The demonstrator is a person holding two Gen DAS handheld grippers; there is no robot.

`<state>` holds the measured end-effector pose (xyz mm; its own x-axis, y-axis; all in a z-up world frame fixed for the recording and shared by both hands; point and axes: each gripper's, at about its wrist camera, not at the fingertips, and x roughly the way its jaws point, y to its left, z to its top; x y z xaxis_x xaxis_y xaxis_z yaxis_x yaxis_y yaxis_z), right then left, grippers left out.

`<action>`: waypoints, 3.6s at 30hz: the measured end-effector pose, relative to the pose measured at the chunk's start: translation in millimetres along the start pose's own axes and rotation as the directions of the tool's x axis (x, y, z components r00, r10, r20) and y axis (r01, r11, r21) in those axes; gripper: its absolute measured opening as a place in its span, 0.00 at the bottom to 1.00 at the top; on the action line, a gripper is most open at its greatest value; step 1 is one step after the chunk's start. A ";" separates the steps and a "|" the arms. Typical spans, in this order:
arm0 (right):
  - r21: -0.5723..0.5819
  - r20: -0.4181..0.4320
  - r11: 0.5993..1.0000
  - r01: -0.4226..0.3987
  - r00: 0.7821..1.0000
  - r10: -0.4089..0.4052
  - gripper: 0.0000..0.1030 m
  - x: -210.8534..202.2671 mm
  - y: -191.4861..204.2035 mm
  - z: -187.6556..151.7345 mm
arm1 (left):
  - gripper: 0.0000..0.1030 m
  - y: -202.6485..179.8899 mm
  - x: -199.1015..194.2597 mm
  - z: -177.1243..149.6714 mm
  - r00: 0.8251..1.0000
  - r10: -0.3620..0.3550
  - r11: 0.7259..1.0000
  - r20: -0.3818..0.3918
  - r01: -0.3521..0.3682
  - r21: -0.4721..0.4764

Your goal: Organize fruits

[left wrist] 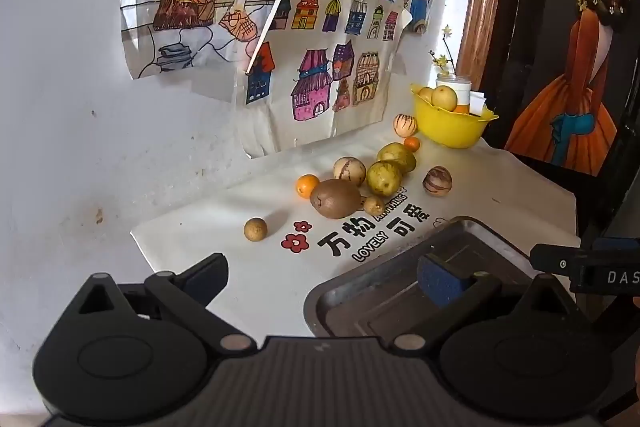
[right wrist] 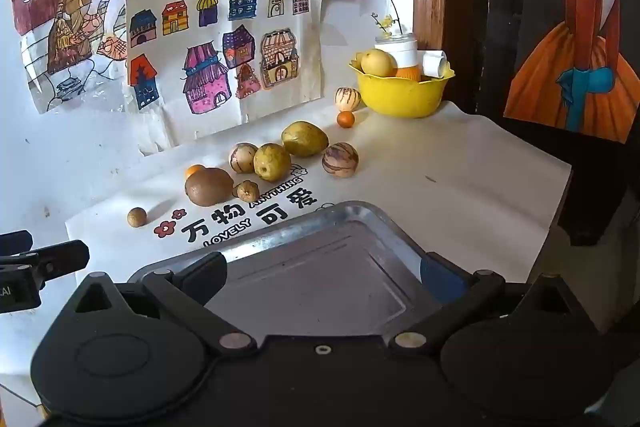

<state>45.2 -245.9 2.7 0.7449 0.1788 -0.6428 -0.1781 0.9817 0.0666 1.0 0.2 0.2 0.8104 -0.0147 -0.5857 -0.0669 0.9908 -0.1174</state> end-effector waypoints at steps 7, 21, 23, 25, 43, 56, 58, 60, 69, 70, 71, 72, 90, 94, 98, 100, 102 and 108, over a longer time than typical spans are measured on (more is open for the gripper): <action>0.004 0.003 1.000 -0.014 1.000 0.014 1.00 1.7 2.0 2.6 | 1.00 -0.6 0.2 -1.2 1.000 0.019 1.000 0.008 -0.019 -0.003; 0.007 -0.003 1.000 -0.017 1.000 0.017 1.00 5.7 0.5 1.3 | 1.00 -3.5 9.3 -4.1 1.000 0.005 1.000 -0.007 -0.005 -0.015; 0.007 -0.004 1.000 -0.017 1.000 0.017 1.00 6.4 0.8 1.3 | 1.00 -2.6 9.9 -3.6 1.000 0.005 1.000 -0.009 -0.005 -0.016; 0.007 -0.008 1.000 -0.018 1.000 0.018 1.00 8.1 1.1 1.6 | 1.00 -2.4 10.4 -4.1 1.000 0.006 1.000 -0.010 -0.006 -0.015; 0.008 -0.007 1.000 -0.020 1.000 0.021 1.00 11.2 2.4 1.1 | 1.00 -1.2 12.6 -3.6 1.000 0.007 1.000 -0.016 -0.007 -0.018; 0.008 -0.005 1.000 -0.025 1.000 0.025 1.00 9.9 5.9 2.0 | 1.00 -1.1 15.4 -5.4 1.000 0.006 1.000 -0.017 -0.006 -0.018; 0.007 -0.004 1.000 -0.026 1.000 0.026 1.00 10.2 7.0 2.4 | 1.00 -1.1 15.3 -5.5 1.000 0.006 1.000 -0.017 -0.006 -0.019; 0.008 -0.004 1.000 -0.028 1.000 0.028 1.00 10.1 6.0 2.0 | 1.00 -1.2 15.4 -5.6 1.000 0.007 1.000 -0.017 -0.007 -0.019; 0.009 0.000 1.000 -0.029 1.000 0.029 1.00 10.7 5.7 1.8 | 1.00 -0.8 15.6 -6.2 1.000 0.006 1.000 -0.018 -0.006 -0.019; 0.009 0.000 1.000 -0.029 1.000 0.029 1.00 11.1 5.7 2.0 | 1.00 -0.8 15.3 -5.9 1.000 0.006 1.000 -0.017 -0.006 -0.018; 0.009 0.000 1.000 -0.030 1.000 0.030 1.00 11.5 5.6 2.2 | 1.00 -0.8 15.7 -6.2 1.000 0.006 1.000 -0.017 -0.007 -0.018; 0.008 0.000 1.000 -0.030 1.000 0.030 1.00 11.9 5.6 2.3 | 1.00 0.0 15.9 -6.0 1.000 0.008 1.000 -0.018 -0.008 -0.018; -0.004 -0.032 0.999 -0.038 0.999 0.037 1.00 41.3 10.3 11.6 | 1.00 26.0 59.0 2.5 0.997 0.054 0.998 -0.049 -0.055 -0.032; -0.024 -0.045 0.998 -0.051 0.998 0.050 1.00 56.3 17.3 15.7 | 1.00 32.8 77.0 3.3 0.996 0.064 0.997 -0.064 -0.066 -0.031; -0.048 -0.061 0.996 -0.076 0.995 0.073 1.00 75.1 27.5 22.3 | 1.00 40.8 94.3 5.3 0.994 0.075 0.996 -0.080 -0.078 -0.038; -0.057 -0.069 0.995 -0.086 0.994 0.082 1.00 85.5 31.4 26.5 | 1.00 45.0 103.6 7.6 0.993 0.082 0.996 -0.087 -0.086 -0.039; -0.059 -0.074 0.994 -0.095 0.993 0.091 1.00 95.8 34.7 31.3 | 1.00 49.0 113.1 10.5 0.992 0.088 0.995 -0.092 -0.092 -0.043; -0.072 -0.092 0.991 -0.117 0.990 0.110 1.00 123.3 40.6 41.5 | 0.99 60.8 144.1 13.7 0.988 0.109 0.992 -0.112 -0.115 -0.052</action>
<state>156.5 -181.3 -42.1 0.6583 0.2787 -0.6993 -0.3099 0.9469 0.0857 121.7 60.2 -80.3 0.7276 0.0784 -0.6815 -0.1904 0.9775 -0.0908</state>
